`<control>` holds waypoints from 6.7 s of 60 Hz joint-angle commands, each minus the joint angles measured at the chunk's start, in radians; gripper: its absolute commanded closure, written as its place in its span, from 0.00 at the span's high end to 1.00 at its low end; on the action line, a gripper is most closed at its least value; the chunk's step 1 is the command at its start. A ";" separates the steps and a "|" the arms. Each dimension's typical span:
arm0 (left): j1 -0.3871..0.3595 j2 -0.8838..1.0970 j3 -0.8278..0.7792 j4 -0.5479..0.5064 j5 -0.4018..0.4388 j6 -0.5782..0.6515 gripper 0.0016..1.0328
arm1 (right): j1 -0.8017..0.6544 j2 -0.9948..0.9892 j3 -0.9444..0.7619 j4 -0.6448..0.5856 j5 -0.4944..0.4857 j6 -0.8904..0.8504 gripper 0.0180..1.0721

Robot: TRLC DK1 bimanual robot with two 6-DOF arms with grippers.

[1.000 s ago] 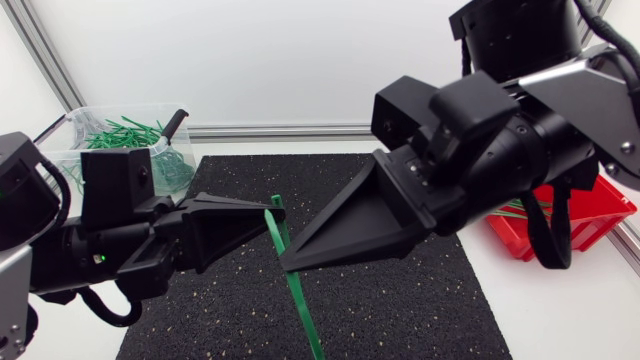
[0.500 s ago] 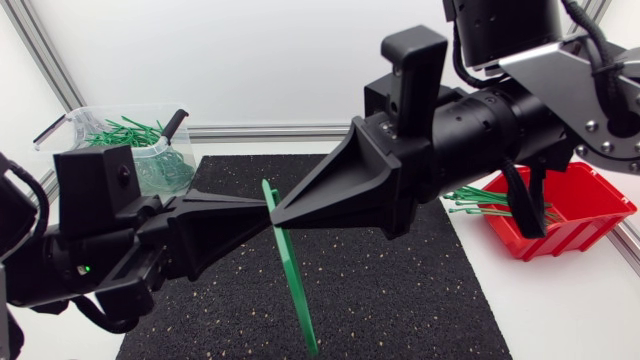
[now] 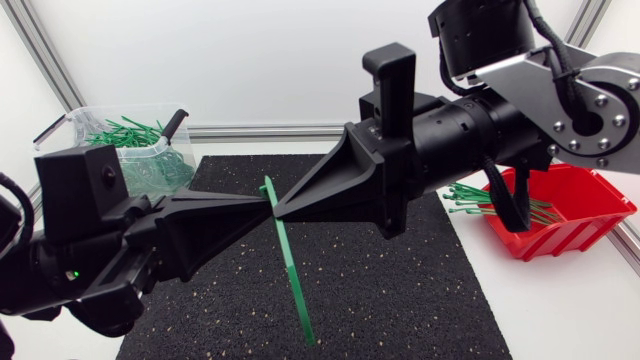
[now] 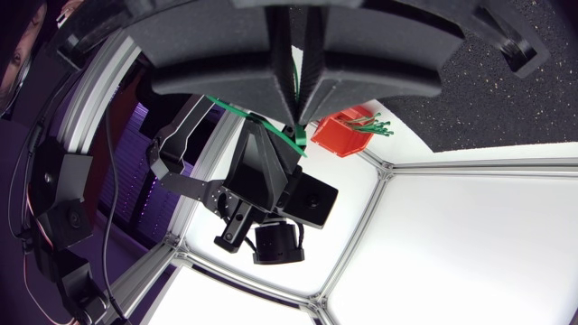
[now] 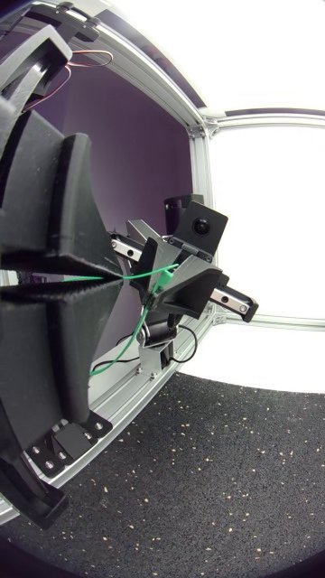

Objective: Take a green cable tie from the red box, thread the tail through the head to close it, then place it in the transparent bin on the left.

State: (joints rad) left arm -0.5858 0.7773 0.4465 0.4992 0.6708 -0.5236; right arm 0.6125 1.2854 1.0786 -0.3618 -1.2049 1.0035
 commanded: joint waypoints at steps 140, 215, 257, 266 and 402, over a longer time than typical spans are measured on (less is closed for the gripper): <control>0.023 0.013 -0.019 0.027 -0.005 -0.004 0.04 | 0.024 0.005 -0.052 0.053 -0.001 0.041 0.05; -0.012 0.008 -0.023 0.019 -0.043 0.036 0.04 | 0.020 -0.024 -0.068 0.057 -0.008 0.046 0.05; -0.063 -0.052 -0.029 -0.028 -0.054 0.037 0.04 | 0.013 -0.035 -0.069 0.067 -0.010 0.047 0.05; -0.114 -0.067 -0.011 -0.062 -0.091 0.077 0.04 | 0.016 -0.044 -0.059 0.063 -0.015 0.050 0.05; -0.399 -0.095 0.109 -0.447 -0.565 0.996 0.04 | -0.022 0.107 0.081 -0.215 -0.065 -0.626 0.07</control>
State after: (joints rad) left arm -0.9787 0.6880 0.5529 0.0486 0.1101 0.4465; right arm 0.5819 1.3945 1.1358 -0.5694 -1.2610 0.4034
